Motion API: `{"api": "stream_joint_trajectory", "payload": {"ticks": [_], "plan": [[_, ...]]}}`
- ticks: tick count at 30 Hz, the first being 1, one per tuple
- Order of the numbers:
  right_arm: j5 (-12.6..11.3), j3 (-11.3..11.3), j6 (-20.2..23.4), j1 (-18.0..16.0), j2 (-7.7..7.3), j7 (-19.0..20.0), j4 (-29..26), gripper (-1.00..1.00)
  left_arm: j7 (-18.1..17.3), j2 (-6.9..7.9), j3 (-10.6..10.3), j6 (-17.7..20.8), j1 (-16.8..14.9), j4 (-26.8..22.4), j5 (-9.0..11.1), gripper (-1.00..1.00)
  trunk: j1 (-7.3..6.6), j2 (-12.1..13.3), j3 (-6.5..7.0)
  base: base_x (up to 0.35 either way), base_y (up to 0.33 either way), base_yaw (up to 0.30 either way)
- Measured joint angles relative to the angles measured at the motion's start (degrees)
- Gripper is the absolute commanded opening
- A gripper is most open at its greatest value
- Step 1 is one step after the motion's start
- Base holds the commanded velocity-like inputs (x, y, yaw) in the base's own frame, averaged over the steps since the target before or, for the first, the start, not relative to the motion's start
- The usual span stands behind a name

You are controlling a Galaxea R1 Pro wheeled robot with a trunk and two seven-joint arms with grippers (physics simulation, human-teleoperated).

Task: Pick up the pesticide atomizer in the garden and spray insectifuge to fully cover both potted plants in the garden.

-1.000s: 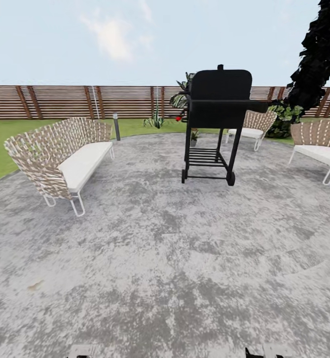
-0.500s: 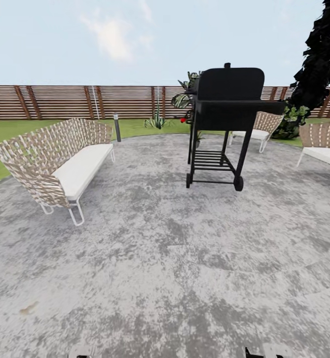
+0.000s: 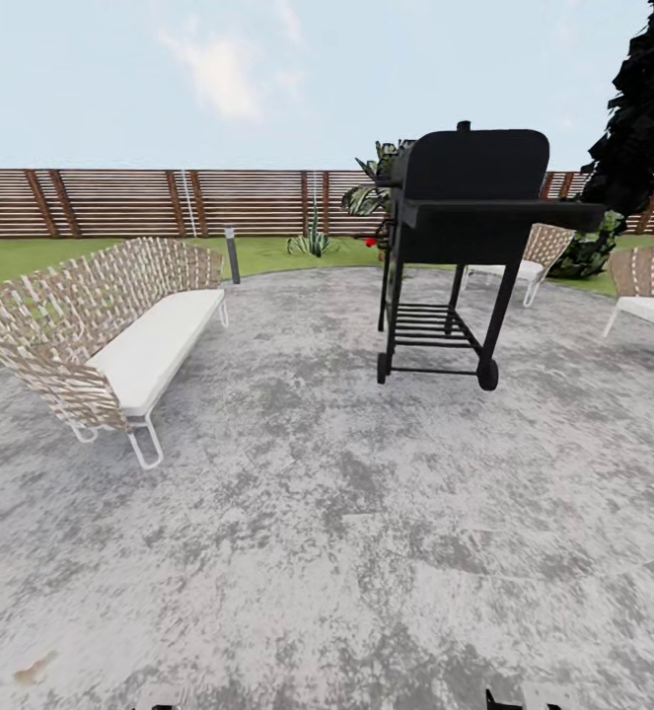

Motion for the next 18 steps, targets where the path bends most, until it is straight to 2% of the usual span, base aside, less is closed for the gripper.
{"api": "stream_joint_trajectory", "payload": {"ticks": [18], "plan": [[0.0, 0.0, 0.0, 0.0, 0.08, 0.0, 0.0, 1.00, 0.0, 0.00, 0.0, 0.0, 0.0, 0.0, 0.0, -1.00, 0.00, 0.0, 0.00, 0.339, 0.126, 0.000]]}}
